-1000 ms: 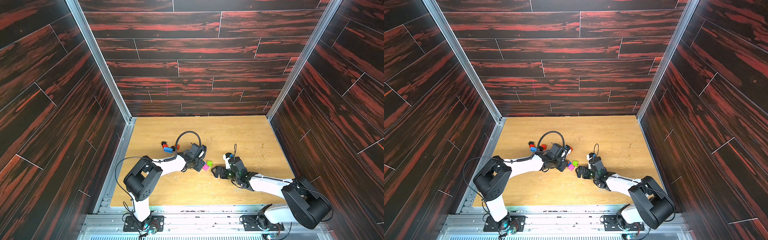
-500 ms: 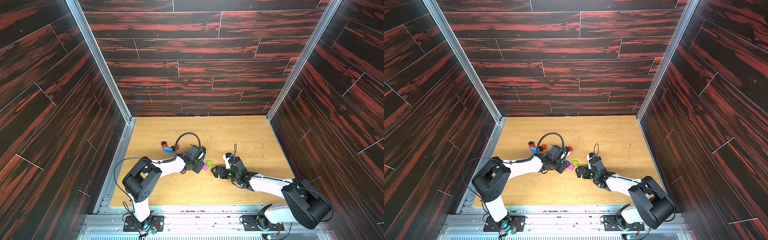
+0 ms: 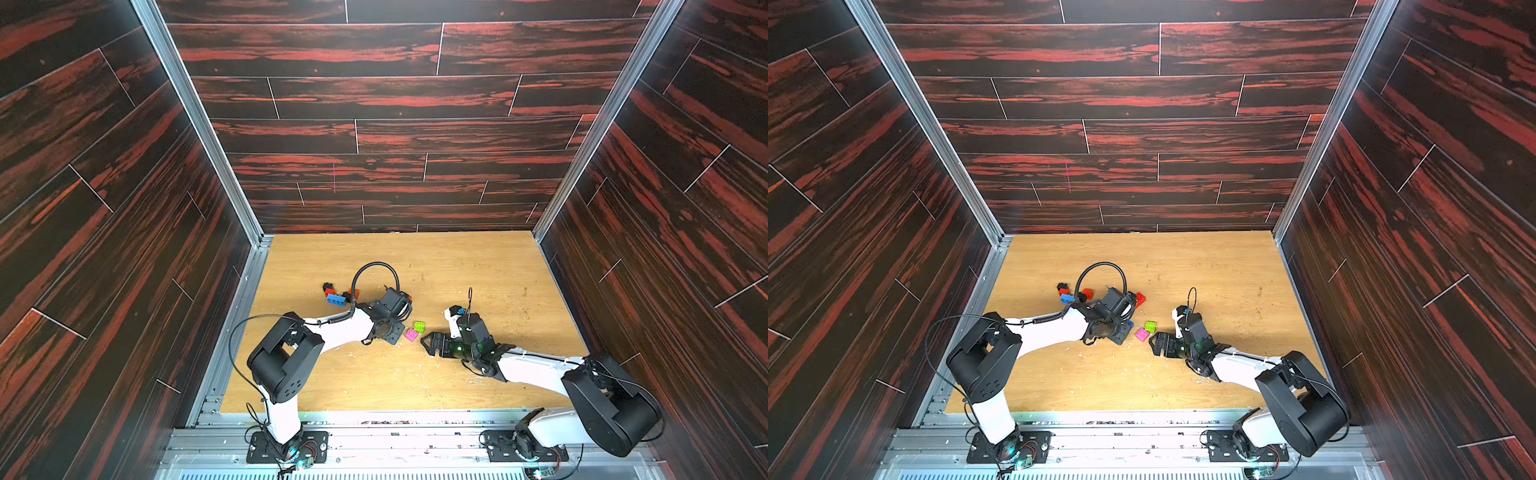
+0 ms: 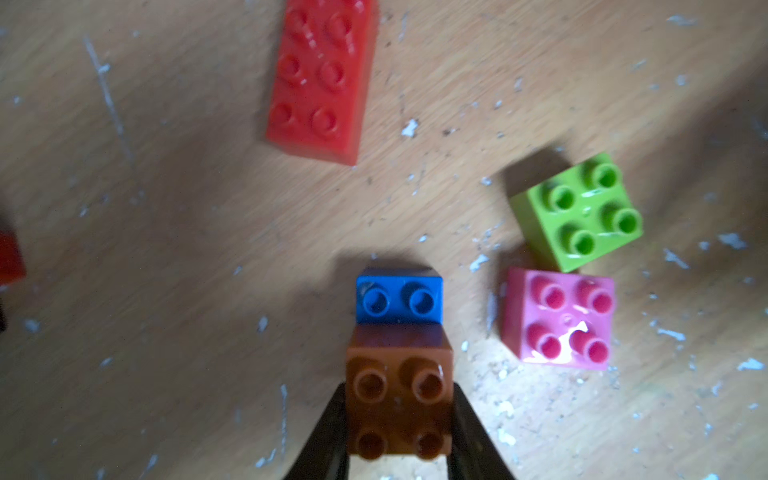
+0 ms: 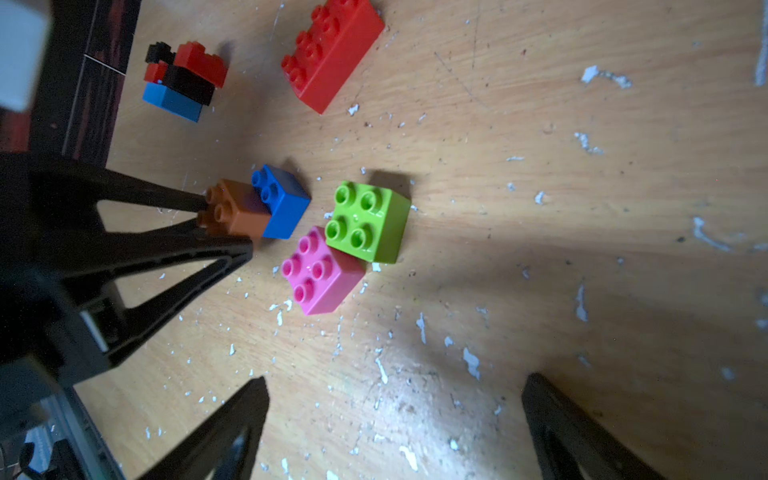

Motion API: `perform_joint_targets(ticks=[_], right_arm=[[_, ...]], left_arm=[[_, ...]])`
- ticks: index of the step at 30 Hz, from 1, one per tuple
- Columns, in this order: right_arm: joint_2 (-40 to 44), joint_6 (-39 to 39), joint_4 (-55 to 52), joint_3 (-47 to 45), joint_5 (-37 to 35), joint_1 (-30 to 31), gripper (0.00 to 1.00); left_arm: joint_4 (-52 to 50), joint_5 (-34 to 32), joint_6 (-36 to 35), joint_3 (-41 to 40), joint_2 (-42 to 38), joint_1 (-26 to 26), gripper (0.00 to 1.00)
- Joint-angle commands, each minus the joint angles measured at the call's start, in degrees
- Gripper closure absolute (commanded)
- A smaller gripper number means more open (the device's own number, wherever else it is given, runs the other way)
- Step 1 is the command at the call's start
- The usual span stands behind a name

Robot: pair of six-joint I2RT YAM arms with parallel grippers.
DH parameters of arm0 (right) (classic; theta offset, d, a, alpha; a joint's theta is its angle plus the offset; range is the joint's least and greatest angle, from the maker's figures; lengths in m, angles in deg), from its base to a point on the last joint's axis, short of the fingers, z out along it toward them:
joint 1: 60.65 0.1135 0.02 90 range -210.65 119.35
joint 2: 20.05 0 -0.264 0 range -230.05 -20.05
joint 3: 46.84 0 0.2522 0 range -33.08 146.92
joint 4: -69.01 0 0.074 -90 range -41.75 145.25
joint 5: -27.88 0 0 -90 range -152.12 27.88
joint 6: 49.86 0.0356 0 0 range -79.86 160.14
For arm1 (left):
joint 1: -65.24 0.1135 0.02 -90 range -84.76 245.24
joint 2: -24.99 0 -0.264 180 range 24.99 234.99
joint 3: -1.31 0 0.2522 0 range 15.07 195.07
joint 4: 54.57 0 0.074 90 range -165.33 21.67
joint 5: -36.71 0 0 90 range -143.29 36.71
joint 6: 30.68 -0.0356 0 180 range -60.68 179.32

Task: Assemble the letter v with lego
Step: Assemble the lego brick with the lego brick.

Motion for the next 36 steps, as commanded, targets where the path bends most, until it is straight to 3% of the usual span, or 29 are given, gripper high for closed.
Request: perform_joint_targets(ticks=[1, 19, 36], right_arm=[[-1.1, 0.0, -2.4, -0.8, 1.4, -0.1, 0.02], [-2.0, 0.1, -2.6, -0.3, 2.5, -0.1, 0.02], [-2.3, 0.5, -1.6, -1.0, 3.5, -0.1, 0.01]], left_arm=[[-8.3, -3.3, 0.8, 0.7, 0.3, 0.7, 0.93], [-17.1, -2.2, 1.7, 8.3, 6.6, 0.8, 0.93], [-21.0, -0.3, 1.6, 10.3, 9.1, 0.8, 0.94]])
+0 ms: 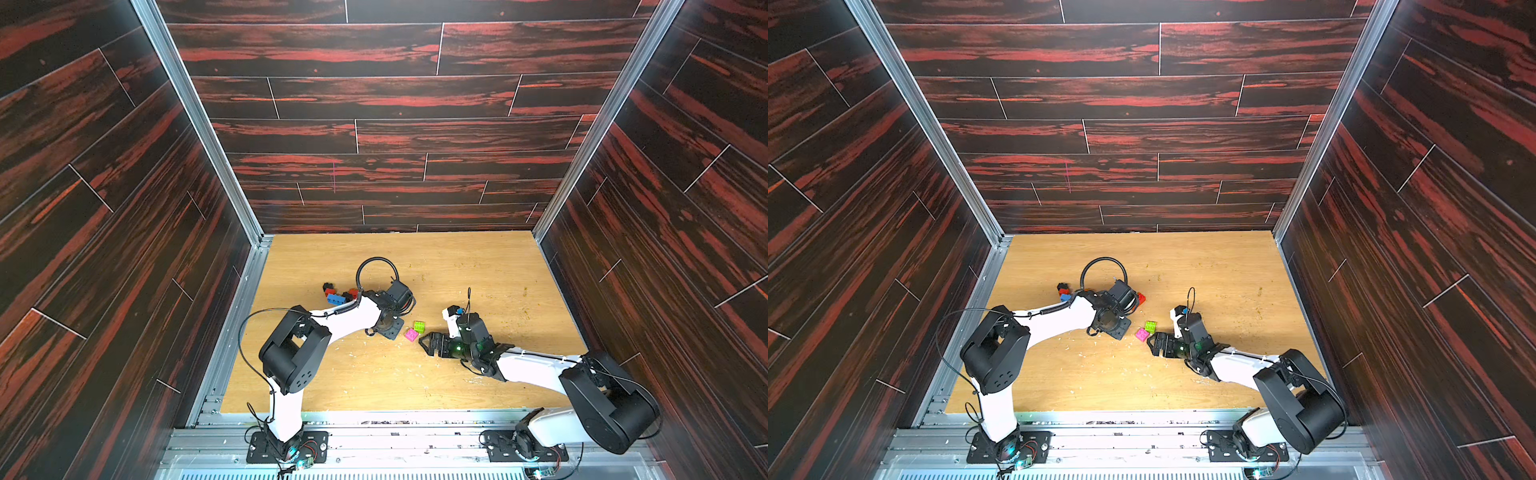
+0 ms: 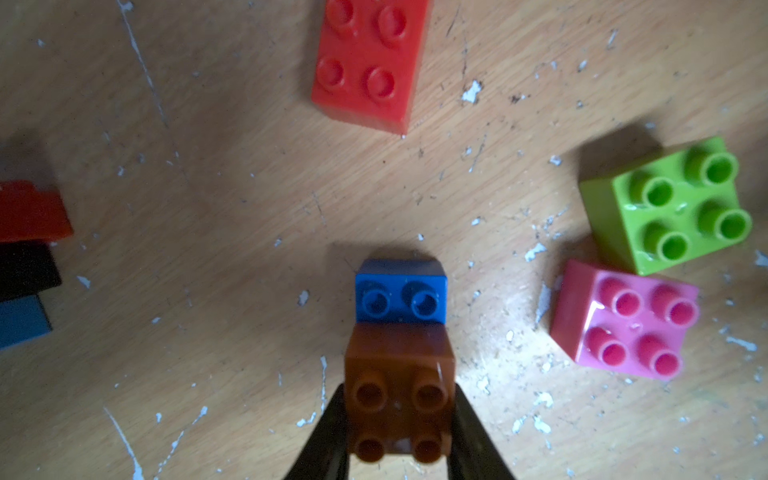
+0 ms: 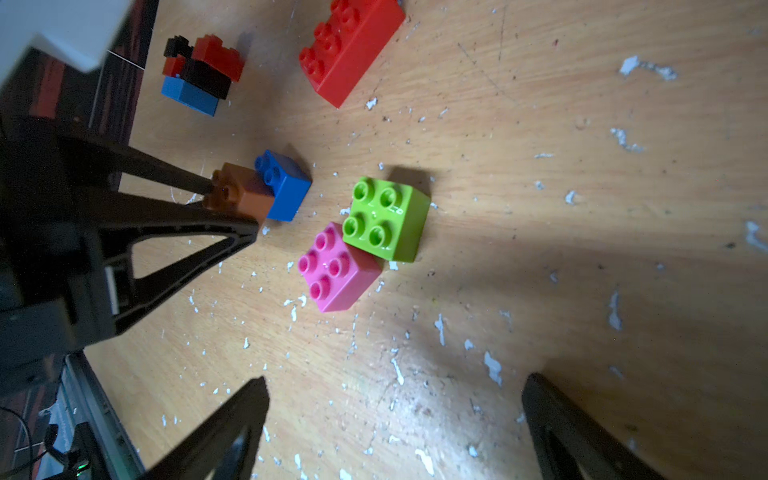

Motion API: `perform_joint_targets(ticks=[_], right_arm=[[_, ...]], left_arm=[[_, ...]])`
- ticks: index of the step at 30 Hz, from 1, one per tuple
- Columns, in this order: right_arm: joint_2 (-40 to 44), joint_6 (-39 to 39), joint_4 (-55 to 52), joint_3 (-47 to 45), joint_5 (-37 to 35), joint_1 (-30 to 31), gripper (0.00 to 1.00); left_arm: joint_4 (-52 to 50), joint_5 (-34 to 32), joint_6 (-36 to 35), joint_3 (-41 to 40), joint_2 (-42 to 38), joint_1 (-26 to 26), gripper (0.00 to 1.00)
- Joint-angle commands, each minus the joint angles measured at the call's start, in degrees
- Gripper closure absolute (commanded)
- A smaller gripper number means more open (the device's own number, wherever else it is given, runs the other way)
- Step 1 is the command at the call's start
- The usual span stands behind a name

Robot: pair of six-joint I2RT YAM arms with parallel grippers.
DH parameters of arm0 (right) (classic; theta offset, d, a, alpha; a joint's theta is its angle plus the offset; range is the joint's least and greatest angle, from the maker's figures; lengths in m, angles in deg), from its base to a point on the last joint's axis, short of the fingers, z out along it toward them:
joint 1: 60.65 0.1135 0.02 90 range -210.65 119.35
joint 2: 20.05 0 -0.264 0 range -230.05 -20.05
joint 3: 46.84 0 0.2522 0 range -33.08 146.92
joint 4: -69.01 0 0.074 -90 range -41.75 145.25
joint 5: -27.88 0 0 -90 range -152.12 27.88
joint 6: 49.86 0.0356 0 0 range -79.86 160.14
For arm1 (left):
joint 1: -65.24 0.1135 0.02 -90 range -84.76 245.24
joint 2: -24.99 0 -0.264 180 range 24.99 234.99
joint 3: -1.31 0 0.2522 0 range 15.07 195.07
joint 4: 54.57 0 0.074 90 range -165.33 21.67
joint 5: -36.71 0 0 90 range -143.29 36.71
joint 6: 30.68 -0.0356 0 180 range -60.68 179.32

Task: Assemble the letter v with lego
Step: Assemble the lego brick with the lego brick.

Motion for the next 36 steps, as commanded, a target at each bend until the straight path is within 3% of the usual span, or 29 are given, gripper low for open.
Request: perform_joint_targets(ticks=[1, 7, 18, 36], right_arm=[[-1.5, 0.6, -2.9, -1.1, 1.5, -0.1, 0.02], [-2.3, 0.7, -2.7, -0.9, 1.9, -0.1, 0.02], [-2.6, 0.8, -2.4, -0.9, 2.0, -0.1, 0.02], [-4.0, 0.9, -1.2, -1.1, 2.7, -0.1, 0.02]], left_arm=[[-7.1, 1.3, -0.1, 0.2, 3.8, 0.3, 0.94], [-6.6, 1.1, 0.0, 2.5, 3.5, 0.3, 0.91], [-8.3, 0.1, 0.0, 6.0, 3.7, 0.3, 0.71], [-2.3, -2.2, 1.6, 3.4, 0.5, 0.3, 0.50]])
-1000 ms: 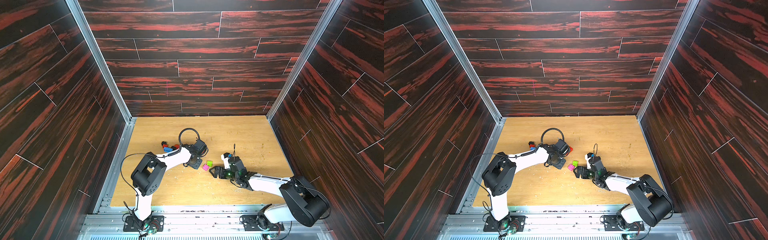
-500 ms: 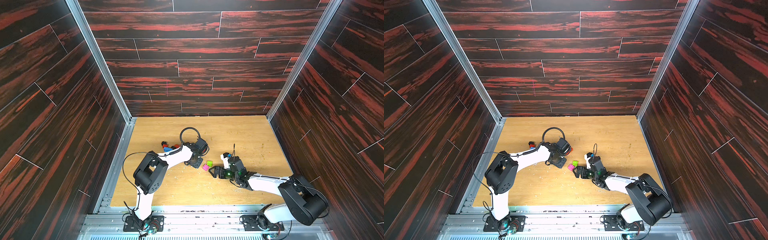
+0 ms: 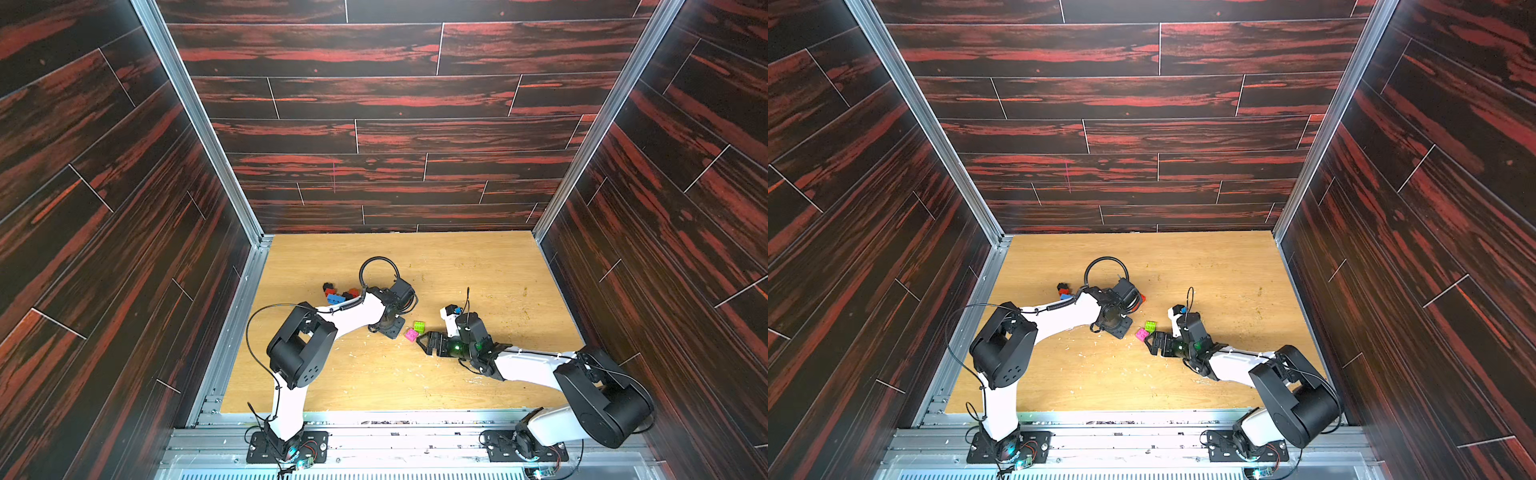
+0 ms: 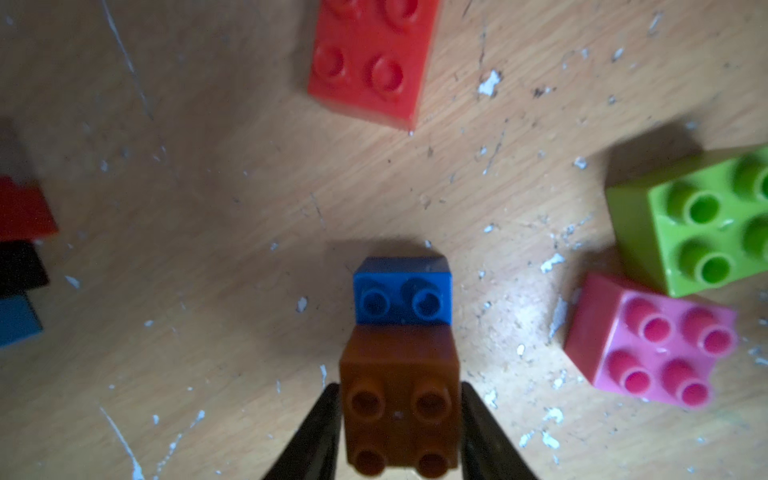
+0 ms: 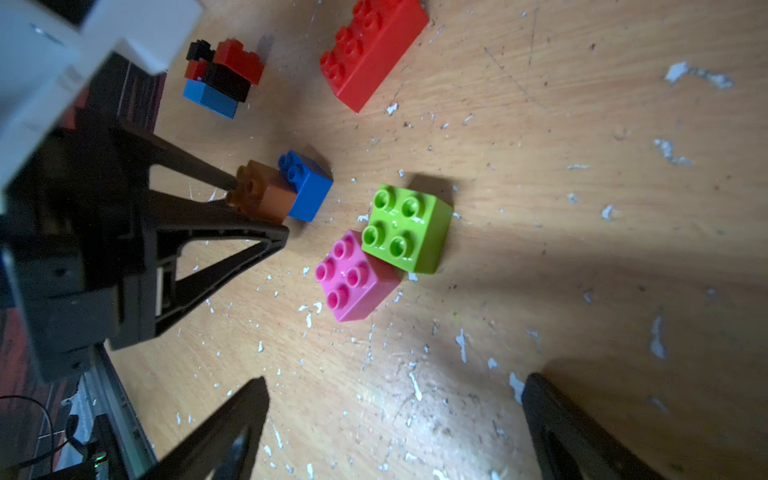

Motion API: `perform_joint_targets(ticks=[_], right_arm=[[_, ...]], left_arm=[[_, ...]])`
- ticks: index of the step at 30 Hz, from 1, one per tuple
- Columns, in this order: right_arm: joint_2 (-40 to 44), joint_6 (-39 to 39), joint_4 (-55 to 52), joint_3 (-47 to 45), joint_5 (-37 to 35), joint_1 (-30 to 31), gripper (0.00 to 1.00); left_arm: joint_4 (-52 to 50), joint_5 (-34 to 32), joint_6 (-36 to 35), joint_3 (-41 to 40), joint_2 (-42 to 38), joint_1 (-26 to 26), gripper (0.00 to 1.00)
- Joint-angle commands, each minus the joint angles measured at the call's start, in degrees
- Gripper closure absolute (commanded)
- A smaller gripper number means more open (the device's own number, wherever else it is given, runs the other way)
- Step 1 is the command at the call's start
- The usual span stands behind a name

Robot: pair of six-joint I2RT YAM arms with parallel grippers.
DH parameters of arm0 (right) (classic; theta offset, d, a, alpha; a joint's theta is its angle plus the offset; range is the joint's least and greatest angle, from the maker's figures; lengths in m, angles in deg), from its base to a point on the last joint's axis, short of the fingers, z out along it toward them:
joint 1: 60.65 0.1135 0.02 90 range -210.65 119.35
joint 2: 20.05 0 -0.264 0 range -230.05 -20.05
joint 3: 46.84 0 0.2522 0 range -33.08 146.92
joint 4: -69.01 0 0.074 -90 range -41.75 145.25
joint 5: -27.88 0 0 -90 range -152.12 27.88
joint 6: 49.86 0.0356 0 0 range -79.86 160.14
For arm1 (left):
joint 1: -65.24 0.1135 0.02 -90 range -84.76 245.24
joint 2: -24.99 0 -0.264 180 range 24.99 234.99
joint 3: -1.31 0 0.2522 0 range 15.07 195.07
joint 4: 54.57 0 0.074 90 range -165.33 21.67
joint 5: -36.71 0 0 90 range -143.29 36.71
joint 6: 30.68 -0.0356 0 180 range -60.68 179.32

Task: Assemble the letter v with lego
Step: Assemble the lego brick with the lego brick, then pick up the lego brick from the center of the board.

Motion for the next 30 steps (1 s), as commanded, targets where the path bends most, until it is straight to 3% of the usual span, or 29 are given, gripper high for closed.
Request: perform_joint_targets(ticks=[1, 8, 15, 24, 30], right_arm=[[-2.1, 0.7, -4.8, -1.1, 0.9, -0.1, 0.02], [-1.7, 0.5, -5.4, -1.0, 0.7, -0.1, 0.02], [-1.4, 0.6, -5.5, -1.1, 0.8, -0.1, 0.01], [-1.4, 0.9, -5.1, -1.2, 0.8, -0.1, 0.02], [-1.2, 1.0, -5.0, -1.6, 0.7, -0.1, 0.02]], left_arm=[[1.0, -1.7, 0.6, -0.5, -2.5, 0.3, 0.50], [9.6, -3.1, 1.4, -6.1, -4.7, 0.3, 0.49], [23.4, -3.7, 0.0, -16.9, -8.4, 0.3, 0.47], [32.6, 0.2, -3.0, -23.2, -7.1, 0.4, 0.47], [32.6, 1.1, -2.6, -23.9, -5.5, 0.8, 0.49]])
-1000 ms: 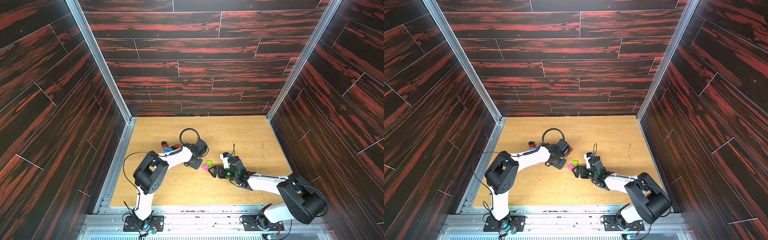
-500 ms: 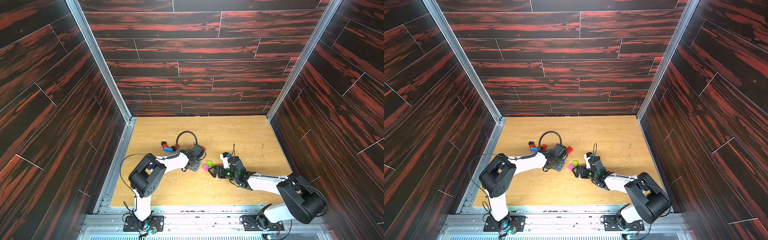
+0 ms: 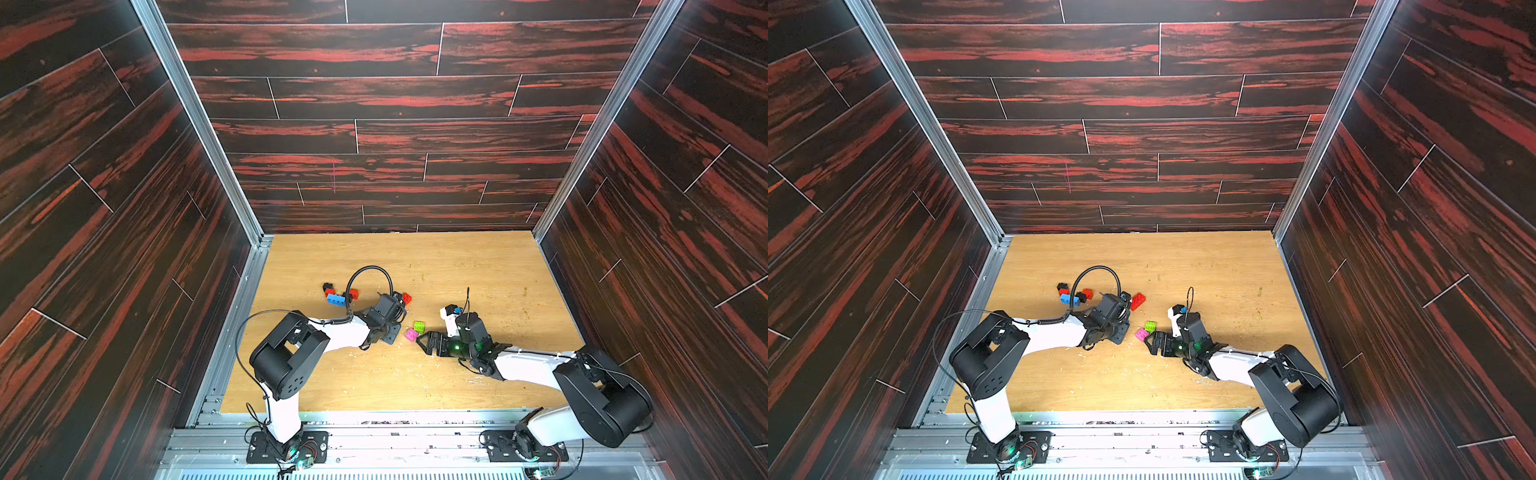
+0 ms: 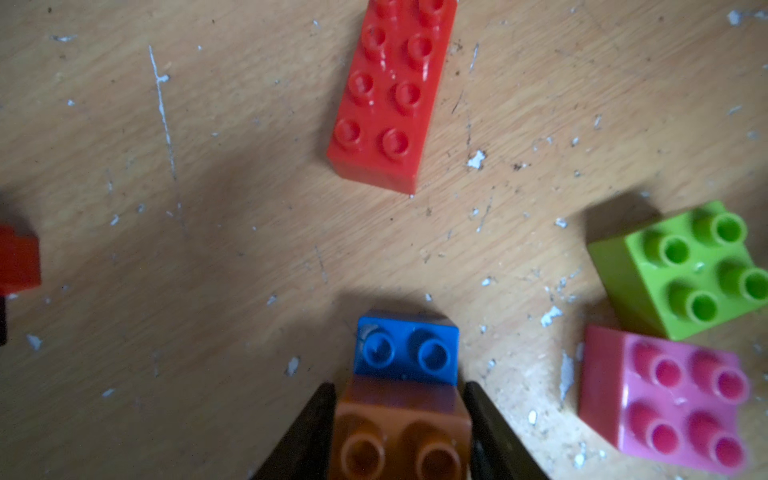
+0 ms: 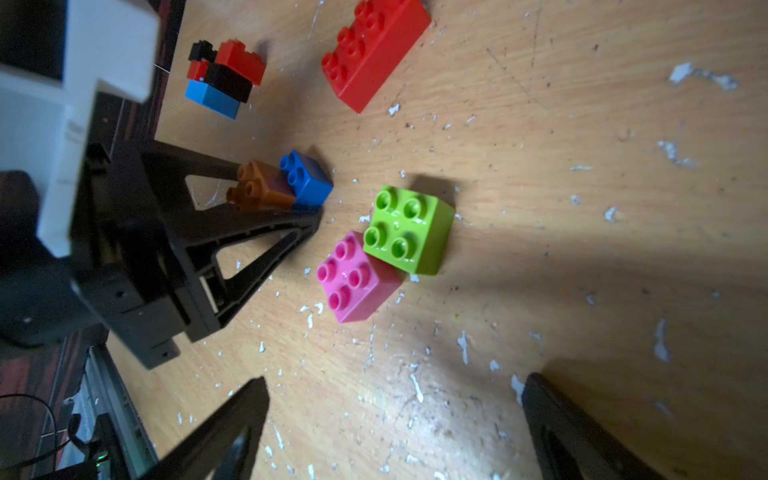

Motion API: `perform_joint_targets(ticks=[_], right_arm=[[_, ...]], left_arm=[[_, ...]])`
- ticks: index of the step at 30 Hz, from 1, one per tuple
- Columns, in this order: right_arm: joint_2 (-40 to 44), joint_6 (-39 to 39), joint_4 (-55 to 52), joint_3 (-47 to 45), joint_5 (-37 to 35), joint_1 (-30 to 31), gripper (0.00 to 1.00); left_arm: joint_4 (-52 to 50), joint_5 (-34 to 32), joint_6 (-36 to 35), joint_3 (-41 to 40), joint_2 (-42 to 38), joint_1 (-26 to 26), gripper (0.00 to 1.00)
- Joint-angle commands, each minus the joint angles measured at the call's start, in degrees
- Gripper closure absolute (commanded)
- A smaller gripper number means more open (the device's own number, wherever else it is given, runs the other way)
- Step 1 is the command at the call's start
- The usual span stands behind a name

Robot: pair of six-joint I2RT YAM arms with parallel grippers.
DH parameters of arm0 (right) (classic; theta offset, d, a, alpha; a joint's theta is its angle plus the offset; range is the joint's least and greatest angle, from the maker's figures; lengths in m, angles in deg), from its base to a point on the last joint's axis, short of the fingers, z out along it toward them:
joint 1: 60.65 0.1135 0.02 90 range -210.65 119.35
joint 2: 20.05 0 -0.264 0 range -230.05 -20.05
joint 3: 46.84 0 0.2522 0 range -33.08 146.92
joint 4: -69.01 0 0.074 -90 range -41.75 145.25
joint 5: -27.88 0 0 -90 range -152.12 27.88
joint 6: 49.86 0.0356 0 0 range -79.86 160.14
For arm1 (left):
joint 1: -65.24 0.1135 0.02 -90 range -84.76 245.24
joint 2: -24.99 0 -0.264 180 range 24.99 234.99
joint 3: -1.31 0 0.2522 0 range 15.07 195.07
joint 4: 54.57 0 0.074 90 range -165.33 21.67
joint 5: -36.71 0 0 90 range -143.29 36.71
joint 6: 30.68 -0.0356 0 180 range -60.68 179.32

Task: Assemble the letter v with lego
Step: Pick up the lego brick from the center of the board.

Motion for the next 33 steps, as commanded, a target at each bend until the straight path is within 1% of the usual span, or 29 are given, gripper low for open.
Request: perform_joint_targets(ticks=[1, 7, 8, 11, 12, 14, 18, 25, 29, 33], right_arm=[[-1.1, 0.9, -5.2, -1.6, 0.5, -0.1, 0.02], [-1.4, 1.3, -4.7, -1.7, 0.5, -0.1, 0.02], [-1.4, 1.2, -4.7, -1.7, 0.6, -0.1, 0.02], [-1.2, 1.3, -4.7, -1.8, 0.6, -0.1, 0.02], [-1.2, 1.2, -4.6, -1.9, 0.5, -0.1, 0.02], [-1.1, 1.1, -4.6, -2.0, 0.4, -0.1, 0.02], [-1.0, 0.7, -5.3, -1.9, -0.5, -0.1, 0.02], [0.8, -0.2, -7.3, -1.7, -2.9, -0.1, 0.02], [0.9, -0.5, -7.7, -1.3, -2.7, -0.1, 0.02], [0.6, -0.4, -7.3, -1.4, -2.4, -0.1, 0.02]], left_arm=[[-1.2, 1.0, -0.8, -2.0, 1.3, 0.4, 0.49], [-1.8, 0.4, -1.1, -3.7, 0.0, 0.4, 0.53], [-1.8, 0.4, -1.3, -4.0, 0.0, 0.5, 0.55], [-1.9, 1.2, -1.3, -3.7, 0.6, 0.9, 0.64], [-2.0, 1.2, -1.3, -3.5, 0.9, 1.0, 0.66], [-1.7, 1.8, -1.3, -3.2, 1.4, 1.1, 0.71], [-1.2, 3.0, -1.3, -2.4, 1.1, 1.7, 0.76], [-6.7, 3.1, -3.5, 6.6, 0.3, 2.7, 0.78], [-9.5, 2.3, -4.8, 12.5, 2.2, 3.1, 0.79], [-10.9, 2.4, -4.9, 16.5, 4.8, 3.4, 0.78]])
